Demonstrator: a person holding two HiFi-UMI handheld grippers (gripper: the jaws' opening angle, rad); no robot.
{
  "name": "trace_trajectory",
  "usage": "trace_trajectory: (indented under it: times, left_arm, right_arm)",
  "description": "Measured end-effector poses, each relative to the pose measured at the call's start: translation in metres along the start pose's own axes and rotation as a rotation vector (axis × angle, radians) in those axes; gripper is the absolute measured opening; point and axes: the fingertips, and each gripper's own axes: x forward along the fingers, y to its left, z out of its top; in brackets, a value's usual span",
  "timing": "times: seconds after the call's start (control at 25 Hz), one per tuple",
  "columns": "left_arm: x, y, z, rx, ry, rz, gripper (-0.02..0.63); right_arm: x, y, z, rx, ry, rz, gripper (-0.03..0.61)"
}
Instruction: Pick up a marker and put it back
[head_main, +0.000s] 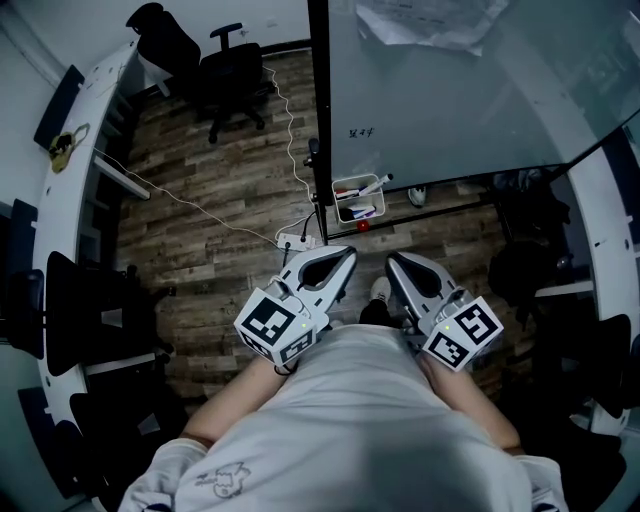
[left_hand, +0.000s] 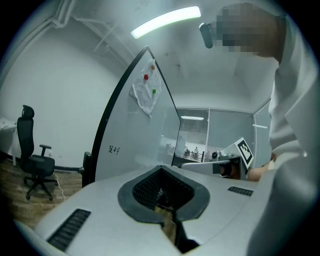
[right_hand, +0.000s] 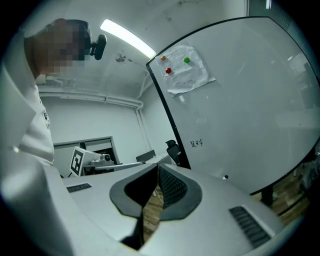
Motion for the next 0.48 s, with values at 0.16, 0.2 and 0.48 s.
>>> trace_trajectory:
  times: [0.16,0.2,0.48]
  left_arm:
    - [0.017,0.006,0.007,0.024,-0.014,0.001,0.005]
    - [0.021,0.009,0.006,0.019,-0.011,0.003,0.005]
    - [0.051,0.037,0.012,0.008,-0.019,0.064,0.005]
  right_arm:
    - [0.011,-0.019,0.015,-0.003,-0.020,0.014,0.013]
    - [0.014,-0.024,0.016,-0.002,-0.014,0.019,0.012]
    - [0.039,-0.066,0.039,0.002,0.008,0.066,0.014]
